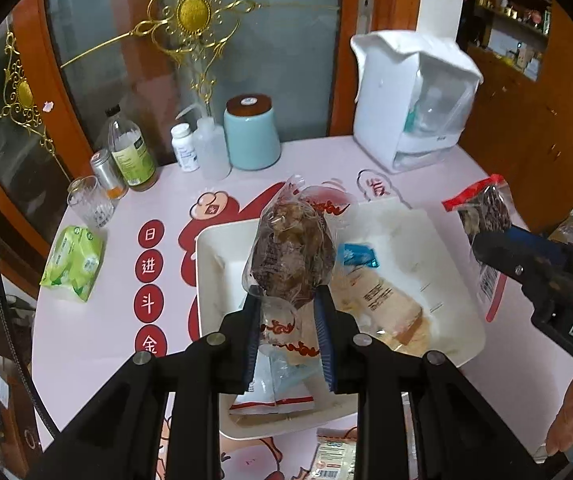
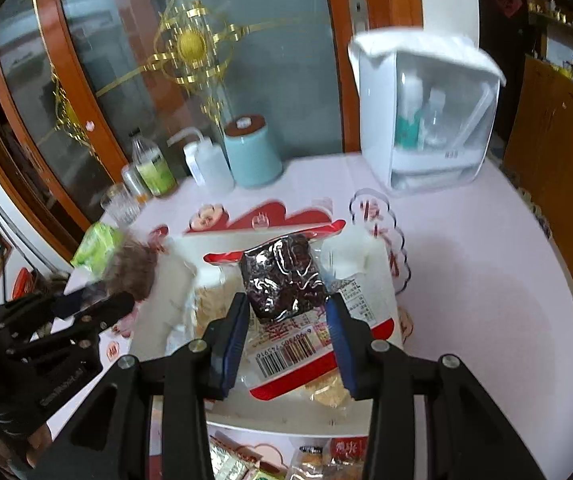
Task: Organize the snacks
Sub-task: 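Carry both packets over the white tray and open both grippers to drop them, then move both grippers back toward the remaining snacks on the table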
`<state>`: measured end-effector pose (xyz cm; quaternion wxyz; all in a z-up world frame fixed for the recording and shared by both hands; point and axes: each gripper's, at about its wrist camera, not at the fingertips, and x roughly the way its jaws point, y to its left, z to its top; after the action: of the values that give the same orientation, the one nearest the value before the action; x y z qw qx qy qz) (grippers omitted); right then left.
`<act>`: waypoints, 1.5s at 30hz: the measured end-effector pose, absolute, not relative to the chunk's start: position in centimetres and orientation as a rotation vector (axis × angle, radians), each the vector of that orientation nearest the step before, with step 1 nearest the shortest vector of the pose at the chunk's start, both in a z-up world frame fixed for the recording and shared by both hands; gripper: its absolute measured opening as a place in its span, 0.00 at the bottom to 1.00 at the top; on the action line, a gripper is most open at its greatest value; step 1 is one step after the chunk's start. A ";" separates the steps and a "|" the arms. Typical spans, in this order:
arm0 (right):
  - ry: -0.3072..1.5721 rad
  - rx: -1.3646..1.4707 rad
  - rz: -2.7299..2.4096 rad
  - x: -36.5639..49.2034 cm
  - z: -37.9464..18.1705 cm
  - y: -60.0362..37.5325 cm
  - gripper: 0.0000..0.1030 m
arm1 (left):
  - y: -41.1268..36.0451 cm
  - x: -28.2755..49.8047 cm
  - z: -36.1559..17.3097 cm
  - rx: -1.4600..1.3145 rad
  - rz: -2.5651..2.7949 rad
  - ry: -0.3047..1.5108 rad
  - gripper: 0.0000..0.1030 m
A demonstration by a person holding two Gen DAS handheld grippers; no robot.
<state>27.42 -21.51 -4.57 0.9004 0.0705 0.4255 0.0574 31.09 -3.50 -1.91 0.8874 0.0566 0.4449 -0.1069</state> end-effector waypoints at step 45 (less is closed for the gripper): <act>0.838 0.074 0.225 9.6 -2.3 -29.2 0.58 | -5.5 11.1 1.9 0.083 -0.043 0.856 0.91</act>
<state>9.61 -29.23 -2.34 0.9067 0.0358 0.4058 0.1091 11.12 -5.51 1.88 0.9087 0.0400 0.4150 -0.0206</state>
